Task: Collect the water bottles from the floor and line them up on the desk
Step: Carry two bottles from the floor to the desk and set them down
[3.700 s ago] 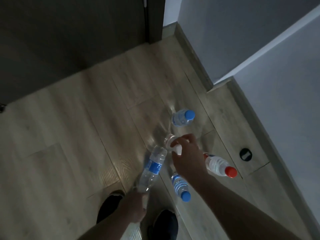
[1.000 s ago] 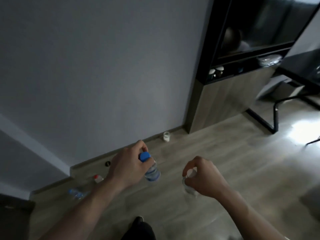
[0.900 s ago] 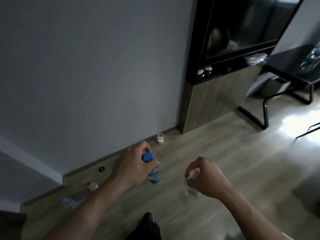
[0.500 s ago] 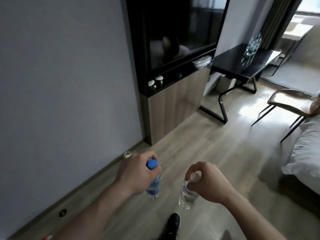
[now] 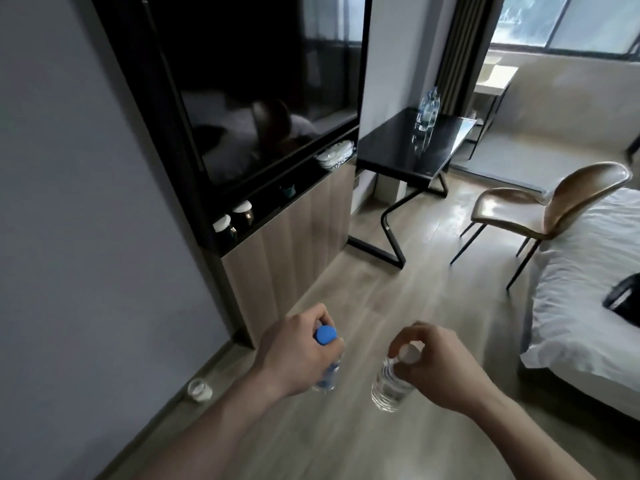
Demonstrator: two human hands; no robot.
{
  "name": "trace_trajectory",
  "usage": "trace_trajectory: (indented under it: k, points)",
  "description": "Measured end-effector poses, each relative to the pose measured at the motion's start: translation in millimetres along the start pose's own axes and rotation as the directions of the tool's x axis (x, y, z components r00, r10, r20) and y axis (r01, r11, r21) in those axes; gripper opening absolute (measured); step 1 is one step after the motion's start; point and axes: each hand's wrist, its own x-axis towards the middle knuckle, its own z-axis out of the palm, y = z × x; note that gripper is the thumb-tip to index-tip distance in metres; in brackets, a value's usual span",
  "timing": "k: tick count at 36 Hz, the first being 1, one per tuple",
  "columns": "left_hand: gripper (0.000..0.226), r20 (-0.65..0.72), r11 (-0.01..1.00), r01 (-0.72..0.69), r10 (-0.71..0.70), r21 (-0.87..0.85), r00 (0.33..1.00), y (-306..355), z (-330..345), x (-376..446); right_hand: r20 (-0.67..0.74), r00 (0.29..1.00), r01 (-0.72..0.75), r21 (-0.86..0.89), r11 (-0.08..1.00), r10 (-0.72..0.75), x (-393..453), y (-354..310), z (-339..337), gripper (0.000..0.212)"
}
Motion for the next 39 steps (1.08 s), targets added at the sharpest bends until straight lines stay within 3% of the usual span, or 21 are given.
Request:
trace_trajectory:
  k: [14, 28, 39]
  points:
    - [0.023, 0.02, 1.0, -0.011, 0.011, -0.02, 1.0, 71, 72, 184, -0.032, 0.999, -0.007, 0.086, 0.996, 0.009, 144, 95, -103, 0.019]
    - [0.023, -0.109, 0.998, -0.004, -0.002, -0.058, 0.994, 159, 125, 353, -0.024, 0.998, 0.06, 0.05, 0.997, -0.059, 292, 188, -238, 0.018]
    - [0.024, -0.022, 0.999, -0.017, 0.016, -0.035, 1.0, 206, 176, 516, -0.1, 0.995, 0.029, 0.124, 0.992, -0.017, 413, 262, -312, 0.022]
